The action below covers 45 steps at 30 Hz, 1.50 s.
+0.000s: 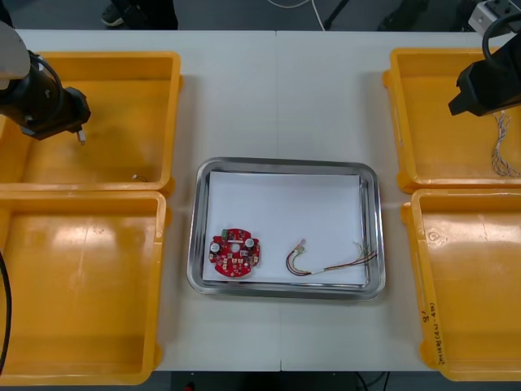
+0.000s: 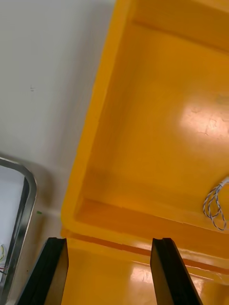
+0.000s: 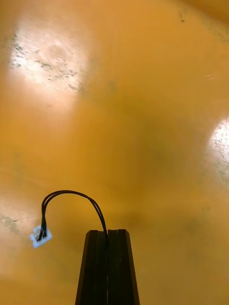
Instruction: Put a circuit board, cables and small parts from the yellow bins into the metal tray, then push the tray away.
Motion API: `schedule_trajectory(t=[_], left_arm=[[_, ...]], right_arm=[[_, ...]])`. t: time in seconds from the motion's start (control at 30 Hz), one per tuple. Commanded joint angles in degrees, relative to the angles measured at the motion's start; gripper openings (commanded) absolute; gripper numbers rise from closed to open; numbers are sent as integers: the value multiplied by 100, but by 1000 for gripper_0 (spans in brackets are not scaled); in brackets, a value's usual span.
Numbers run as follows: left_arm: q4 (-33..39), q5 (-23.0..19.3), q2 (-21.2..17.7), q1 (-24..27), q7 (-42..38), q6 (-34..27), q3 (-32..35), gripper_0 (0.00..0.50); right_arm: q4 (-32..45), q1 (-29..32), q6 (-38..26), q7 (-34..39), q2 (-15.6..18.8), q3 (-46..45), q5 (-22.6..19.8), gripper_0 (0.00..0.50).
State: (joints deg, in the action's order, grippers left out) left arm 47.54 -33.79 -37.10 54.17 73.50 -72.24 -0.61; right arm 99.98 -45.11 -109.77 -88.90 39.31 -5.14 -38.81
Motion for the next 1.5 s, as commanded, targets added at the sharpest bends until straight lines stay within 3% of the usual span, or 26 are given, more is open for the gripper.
schedule_trajectory(t=[0.03,0.2,0.33,0.4,0.57,0.6,1.17,1.5], left_arm=[[150,198,221,331,-196,87,-44,0],[53,286,326,322,-222,87,-36,0],[44,330,353,331,-240,87,-44,50],[36,338,361,322,-240,87,-36,145],[36,365,379,322,-240,78,-44,451],[36,365,379,322,-240,78,-44,492],[124,312,186,577,-187,-590,-44,500],[115,426,291,331,-258,-449,-44,500]], right_arm=[[-295,-375,-23,-13,243,-330,392,500],[-805,-498,-23,-57,243,-549,673,500],[-1262,-639,-23,-84,235,-787,884,500],[-1420,-700,-23,-84,243,-901,981,500],[-1710,-797,-23,-92,261,-1006,1157,500],[-1763,-806,-23,-92,270,-1006,1183,500],[-2800,-806,-23,-251,270,-1006,1271,500],[-3064,-621,606,-602,358,-1006,1289,500]])
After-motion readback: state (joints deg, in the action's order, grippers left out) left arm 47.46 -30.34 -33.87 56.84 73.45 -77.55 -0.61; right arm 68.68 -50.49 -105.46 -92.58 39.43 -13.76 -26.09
